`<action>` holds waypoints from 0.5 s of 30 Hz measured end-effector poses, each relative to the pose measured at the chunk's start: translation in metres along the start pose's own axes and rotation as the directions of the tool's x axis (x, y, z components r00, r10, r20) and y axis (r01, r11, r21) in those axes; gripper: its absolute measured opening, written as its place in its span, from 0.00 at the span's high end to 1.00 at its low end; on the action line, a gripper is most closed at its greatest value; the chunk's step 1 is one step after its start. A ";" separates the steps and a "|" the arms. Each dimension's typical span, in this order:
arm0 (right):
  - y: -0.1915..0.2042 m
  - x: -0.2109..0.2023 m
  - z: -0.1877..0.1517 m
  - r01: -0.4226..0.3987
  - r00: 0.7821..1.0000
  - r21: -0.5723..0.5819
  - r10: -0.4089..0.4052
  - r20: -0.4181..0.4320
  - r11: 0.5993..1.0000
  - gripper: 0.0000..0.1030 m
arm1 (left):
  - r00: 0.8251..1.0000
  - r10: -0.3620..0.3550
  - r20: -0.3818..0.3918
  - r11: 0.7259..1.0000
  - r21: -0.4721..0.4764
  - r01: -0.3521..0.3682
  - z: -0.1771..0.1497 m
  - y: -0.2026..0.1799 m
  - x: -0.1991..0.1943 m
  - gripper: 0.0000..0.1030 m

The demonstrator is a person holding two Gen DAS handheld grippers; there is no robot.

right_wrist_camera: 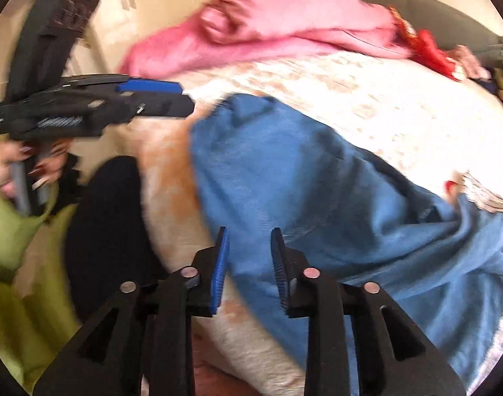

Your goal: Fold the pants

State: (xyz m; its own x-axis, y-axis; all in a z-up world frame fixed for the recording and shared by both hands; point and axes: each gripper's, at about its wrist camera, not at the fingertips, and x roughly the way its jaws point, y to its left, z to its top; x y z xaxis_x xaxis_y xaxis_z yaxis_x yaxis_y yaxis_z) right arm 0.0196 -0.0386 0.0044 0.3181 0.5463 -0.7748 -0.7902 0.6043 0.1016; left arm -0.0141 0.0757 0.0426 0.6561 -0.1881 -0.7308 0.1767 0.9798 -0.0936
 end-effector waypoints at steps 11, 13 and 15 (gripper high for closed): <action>-0.020 0.037 -0.017 0.142 0.981 0.059 -0.132 -0.145 0.988 0.71 | 0.992 0.054 -0.116 0.999 0.001 -0.054 -0.019 -0.003 0.055 0.58; -0.016 0.034 -0.015 0.163 0.979 0.048 -0.156 -0.134 0.985 0.63 | 0.992 0.049 -0.112 0.999 -0.010 -0.051 -0.019 -0.002 0.052 0.58; -0.012 0.027 -0.015 0.173 0.980 0.043 -0.167 -0.111 0.984 0.57 | 0.994 0.039 -0.104 0.999 -0.026 -0.042 -0.017 -0.001 0.049 0.58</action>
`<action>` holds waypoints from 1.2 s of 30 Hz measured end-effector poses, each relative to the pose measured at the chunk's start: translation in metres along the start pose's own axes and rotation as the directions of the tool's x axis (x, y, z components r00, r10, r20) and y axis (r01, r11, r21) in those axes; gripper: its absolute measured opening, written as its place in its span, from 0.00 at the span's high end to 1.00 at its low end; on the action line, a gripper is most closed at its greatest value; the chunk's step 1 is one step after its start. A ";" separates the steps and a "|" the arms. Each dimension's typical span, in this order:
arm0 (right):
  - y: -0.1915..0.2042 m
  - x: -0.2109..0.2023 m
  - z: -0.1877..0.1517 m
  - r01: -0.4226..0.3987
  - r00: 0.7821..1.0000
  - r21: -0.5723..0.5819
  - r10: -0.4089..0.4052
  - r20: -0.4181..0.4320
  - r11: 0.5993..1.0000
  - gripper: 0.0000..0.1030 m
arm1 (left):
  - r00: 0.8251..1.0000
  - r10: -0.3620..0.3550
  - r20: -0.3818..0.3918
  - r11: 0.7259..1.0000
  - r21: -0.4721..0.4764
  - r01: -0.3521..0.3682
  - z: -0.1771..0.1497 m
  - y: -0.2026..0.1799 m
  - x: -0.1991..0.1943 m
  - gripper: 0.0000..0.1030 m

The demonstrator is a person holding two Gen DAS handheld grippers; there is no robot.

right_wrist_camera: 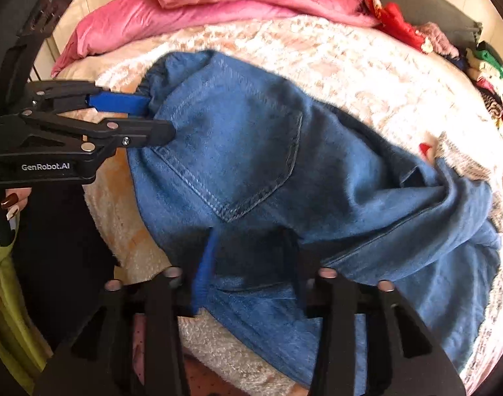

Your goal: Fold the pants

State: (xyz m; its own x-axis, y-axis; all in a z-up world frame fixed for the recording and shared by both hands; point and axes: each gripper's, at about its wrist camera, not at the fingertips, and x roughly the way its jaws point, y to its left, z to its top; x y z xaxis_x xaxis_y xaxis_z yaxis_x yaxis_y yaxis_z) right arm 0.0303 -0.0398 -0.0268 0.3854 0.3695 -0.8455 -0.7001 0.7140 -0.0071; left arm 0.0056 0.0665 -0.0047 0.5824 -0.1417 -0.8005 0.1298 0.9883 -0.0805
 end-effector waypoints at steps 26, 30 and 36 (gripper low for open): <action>-0.122 -0.069 0.012 0.215 0.957 0.216 -0.250 0.150 0.952 0.37 | 0.998 -0.048 0.047 0.993 0.109 0.043 0.047 -0.073 -0.012 0.36; -0.153 -0.070 0.016 0.243 0.950 0.259 -0.284 0.132 0.935 0.37 | 0.997 -0.065 0.036 0.989 0.136 0.060 0.052 -0.089 -0.003 0.36; -0.182 -0.062 0.026 0.248 0.951 0.294 -0.290 0.108 0.923 0.37 | 0.992 -0.125 -0.007 0.979 0.158 0.125 0.054 -0.110 0.012 0.36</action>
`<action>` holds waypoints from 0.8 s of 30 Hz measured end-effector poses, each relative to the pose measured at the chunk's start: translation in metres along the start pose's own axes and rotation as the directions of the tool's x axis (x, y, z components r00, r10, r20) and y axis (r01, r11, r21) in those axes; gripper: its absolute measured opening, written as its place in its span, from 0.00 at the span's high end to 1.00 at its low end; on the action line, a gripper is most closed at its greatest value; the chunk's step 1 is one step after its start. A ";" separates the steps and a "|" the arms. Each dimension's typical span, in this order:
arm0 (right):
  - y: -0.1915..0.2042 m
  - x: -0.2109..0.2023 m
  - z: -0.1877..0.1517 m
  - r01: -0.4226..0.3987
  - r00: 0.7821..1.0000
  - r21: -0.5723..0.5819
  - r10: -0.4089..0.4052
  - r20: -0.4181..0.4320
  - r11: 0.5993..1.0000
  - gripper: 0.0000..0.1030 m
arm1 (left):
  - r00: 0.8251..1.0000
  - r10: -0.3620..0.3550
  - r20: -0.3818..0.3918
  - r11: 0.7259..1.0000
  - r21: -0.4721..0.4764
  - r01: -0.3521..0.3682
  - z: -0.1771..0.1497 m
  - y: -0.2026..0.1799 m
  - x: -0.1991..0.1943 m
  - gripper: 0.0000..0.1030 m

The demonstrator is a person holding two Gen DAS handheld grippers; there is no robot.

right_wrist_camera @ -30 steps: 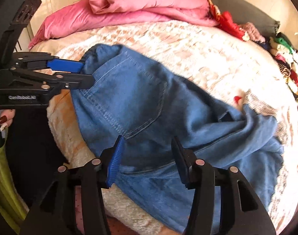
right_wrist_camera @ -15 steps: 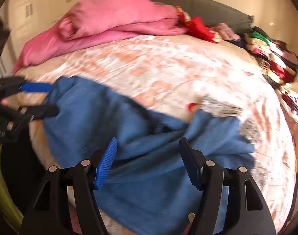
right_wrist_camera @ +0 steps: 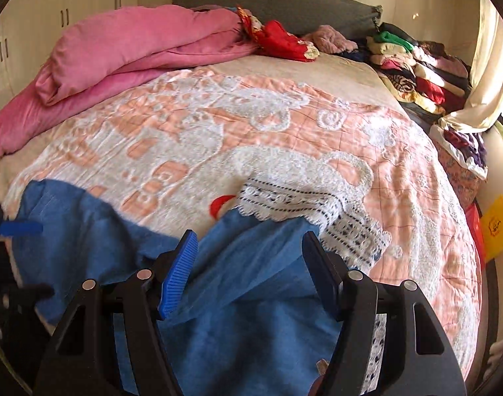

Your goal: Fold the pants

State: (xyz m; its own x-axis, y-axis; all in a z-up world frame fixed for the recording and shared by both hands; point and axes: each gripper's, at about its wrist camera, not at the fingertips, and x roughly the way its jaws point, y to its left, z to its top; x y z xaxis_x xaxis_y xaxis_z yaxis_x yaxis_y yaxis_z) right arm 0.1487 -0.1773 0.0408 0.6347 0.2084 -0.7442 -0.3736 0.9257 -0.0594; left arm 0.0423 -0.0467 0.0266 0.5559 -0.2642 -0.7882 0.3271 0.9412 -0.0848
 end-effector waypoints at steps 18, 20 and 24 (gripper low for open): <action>0.010 0.120 0.049 0.033 0.985 0.018 -0.030 -0.171 0.999 0.37 | 0.967 -0.209 -0.143 0.978 -0.033 0.207 -0.017 -0.041 0.069 0.53; 0.001 0.134 0.048 0.062 0.979 0.045 -0.052 -0.196 0.997 0.37 | 0.967 -0.211 -0.141 0.978 -0.029 0.209 -0.019 -0.041 0.069 0.53; -0.020 0.143 0.042 0.067 0.982 0.109 -0.046 -0.185 0.992 0.66 | 0.966 -0.219 -0.137 0.976 -0.032 0.217 -0.021 -0.040 0.069 0.53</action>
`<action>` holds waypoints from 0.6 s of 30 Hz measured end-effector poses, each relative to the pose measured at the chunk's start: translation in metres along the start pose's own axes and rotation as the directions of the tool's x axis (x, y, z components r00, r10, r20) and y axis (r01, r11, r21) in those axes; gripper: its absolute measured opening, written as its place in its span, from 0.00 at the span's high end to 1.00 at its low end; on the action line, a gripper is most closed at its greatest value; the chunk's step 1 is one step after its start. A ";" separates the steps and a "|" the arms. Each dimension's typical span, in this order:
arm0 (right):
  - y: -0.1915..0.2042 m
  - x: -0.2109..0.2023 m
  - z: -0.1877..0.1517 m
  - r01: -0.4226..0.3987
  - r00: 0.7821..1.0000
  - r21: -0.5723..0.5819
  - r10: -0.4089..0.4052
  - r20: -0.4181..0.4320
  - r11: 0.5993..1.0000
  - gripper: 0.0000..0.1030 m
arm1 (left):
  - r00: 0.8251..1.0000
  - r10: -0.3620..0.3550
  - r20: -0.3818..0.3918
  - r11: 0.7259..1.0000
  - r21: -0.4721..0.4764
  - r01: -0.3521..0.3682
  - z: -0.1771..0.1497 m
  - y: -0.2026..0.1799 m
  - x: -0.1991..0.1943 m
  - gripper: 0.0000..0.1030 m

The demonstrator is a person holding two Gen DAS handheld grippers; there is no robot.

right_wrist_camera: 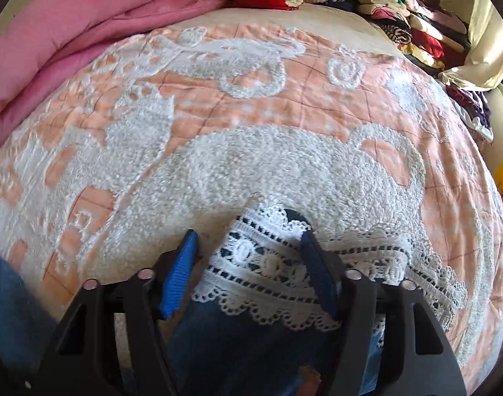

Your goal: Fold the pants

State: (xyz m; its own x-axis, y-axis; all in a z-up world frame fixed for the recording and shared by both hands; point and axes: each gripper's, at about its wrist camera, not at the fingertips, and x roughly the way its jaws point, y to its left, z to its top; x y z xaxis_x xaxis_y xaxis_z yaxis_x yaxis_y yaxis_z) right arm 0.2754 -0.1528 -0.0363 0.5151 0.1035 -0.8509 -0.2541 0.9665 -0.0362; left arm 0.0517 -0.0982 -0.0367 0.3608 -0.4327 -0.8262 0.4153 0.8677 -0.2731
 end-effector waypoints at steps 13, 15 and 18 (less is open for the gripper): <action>-0.091 -0.113 -0.045 -0.170 0.971 0.209 0.127 0.203 0.963 0.91 | 0.999 0.019 0.035 1.000 0.015 -0.019 0.003 0.005 -0.010 0.44; -0.101 -0.133 -0.058 -0.199 0.963 0.236 0.145 0.228 0.951 0.91 | 0.998 0.042 0.044 0.999 0.028 -0.044 0.004 0.001 -0.012 0.44; -0.119 -0.160 -0.083 -0.221 0.956 0.273 0.152 0.253 0.936 0.91 | 0.994 0.075 0.079 0.994 0.075 -0.081 0.002 -0.005 -0.020 0.71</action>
State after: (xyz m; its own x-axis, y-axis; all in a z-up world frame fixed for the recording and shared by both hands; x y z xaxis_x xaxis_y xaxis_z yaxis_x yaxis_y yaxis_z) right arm 0.1552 -0.3037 0.0610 0.6605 0.3052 -0.6860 -0.1286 0.9461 0.2971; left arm 0.0437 -0.0939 -0.0179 0.4558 -0.3841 -0.8029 0.4462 0.8792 -0.1672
